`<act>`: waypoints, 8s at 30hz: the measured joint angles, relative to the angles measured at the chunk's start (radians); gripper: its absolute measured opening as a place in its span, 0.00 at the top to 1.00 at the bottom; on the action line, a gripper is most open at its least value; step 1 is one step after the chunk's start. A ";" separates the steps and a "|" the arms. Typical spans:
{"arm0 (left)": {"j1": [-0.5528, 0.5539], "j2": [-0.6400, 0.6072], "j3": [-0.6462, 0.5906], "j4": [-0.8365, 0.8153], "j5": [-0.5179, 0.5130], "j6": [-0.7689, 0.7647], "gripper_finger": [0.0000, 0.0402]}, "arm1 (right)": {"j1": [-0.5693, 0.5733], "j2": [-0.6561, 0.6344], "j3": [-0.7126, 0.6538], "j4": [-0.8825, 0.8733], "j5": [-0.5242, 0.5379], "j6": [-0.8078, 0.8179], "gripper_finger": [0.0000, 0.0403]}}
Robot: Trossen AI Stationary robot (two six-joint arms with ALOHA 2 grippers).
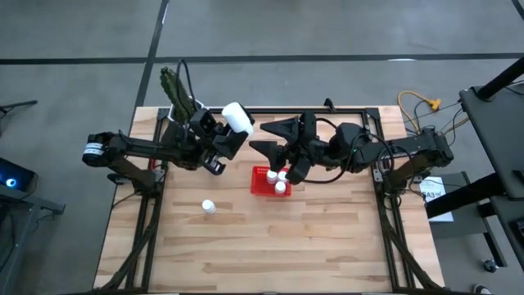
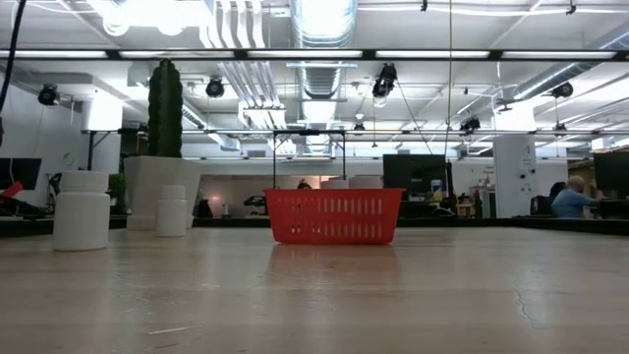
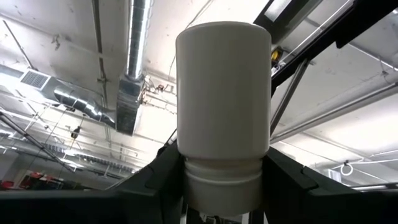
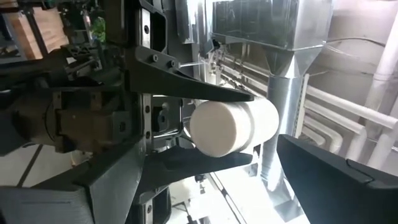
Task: Pick and place pill bottles into a basket
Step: Put the white pill bottle into the red bin
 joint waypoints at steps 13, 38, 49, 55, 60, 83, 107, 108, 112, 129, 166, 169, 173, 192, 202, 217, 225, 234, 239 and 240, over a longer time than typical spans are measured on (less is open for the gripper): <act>0.007 0.000 0.002 -0.059 0.003 0.148 0.63 | 0.001 0.000 0.000 -0.007 0.057 0.018 0.13; 0.007 -0.004 0.005 -0.139 -0.036 0.343 0.63 | 0.004 0.000 -0.001 0.004 0.158 0.012 0.13; 0.006 -0.004 0.002 -0.167 -0.036 0.342 0.63 | 0.020 -0.010 -0.002 -0.012 0.157 -0.056 0.13; 0.007 -0.004 0.002 -0.195 -0.035 0.342 0.63 | 0.023 -0.010 -0.002 -0.029 0.152 -0.084 0.13; 0.006 -0.006 0.002 -0.195 -0.033 0.342 0.63 | 0.024 -0.010 -0.002 -0.034 0.149 -0.103 0.13; 0.006 -0.007 0.000 -0.218 -0.027 0.342 0.63 | 0.029 -0.020 -0.002 -0.041 0.131 -0.104 0.13; 0.006 -0.068 -0.001 -0.483 0.042 0.325 0.63 | 0.089 -0.056 -0.002 -0.176 0.315 -0.104 0.13; 0.006 -0.070 -0.001 -0.498 0.042 0.326 0.63 | 0.094 -0.058 -0.002 -0.183 0.316 -0.104 0.13; 0.005 -0.078 0.000 -0.534 0.040 0.324 0.63 | 0.115 -0.075 -0.002 -0.216 0.323 -0.104 0.13; 0.005 -0.081 0.004 -0.658 -0.002 0.314 0.63 | 0.147 -0.087 -0.002 -0.304 0.349 -0.104 0.13; 0.008 -0.077 0.000 -0.814 0.092 0.309 0.57 | 0.146 -0.088 -0.002 -0.427 0.349 0.164 0.22; 0.007 -0.074 -0.006 -0.852 0.097 0.343 0.52 | 0.146 -0.100 0.004 -0.405 0.357 0.190 0.22; 0.007 -0.061 -0.009 -0.878 0.098 0.359 0.46 | 0.146 -0.116 0.006 -0.410 0.370 0.211 0.22; -0.042 -0.052 -0.004 -1.057 -0.431 0.947 0.37 | 0.109 -0.338 -0.003 -0.839 0.136 1.348 0.22; -0.194 0.036 0.000 -0.972 -0.783 1.463 0.37 | 0.089 -0.297 -0.075 -0.896 -0.060 1.564 0.22; -0.339 0.061 0.002 -0.791 -0.914 1.733 0.37 | 0.090 -0.234 -0.121 -0.799 -0.227 1.562 0.22; -0.362 0.061 0.002 -0.754 -0.884 1.748 0.37 | 0.089 -0.204 -0.124 -0.780 -0.250 1.564 0.22; -0.381 0.067 0.002 -0.704 -0.829 1.776 0.37 | 0.089 -0.193 -0.124 -0.755 -0.269 1.561 0.22; -0.400 0.082 0.002 -0.688 -0.775 1.781 0.37 | 0.088 -0.193 -0.124 -0.739 -0.270 1.561 0.22; -0.403 0.088 0.002 -0.680 -0.770 1.782 0.37 | 0.088 -0.193 -0.124 -0.738 -0.271 1.561 0.22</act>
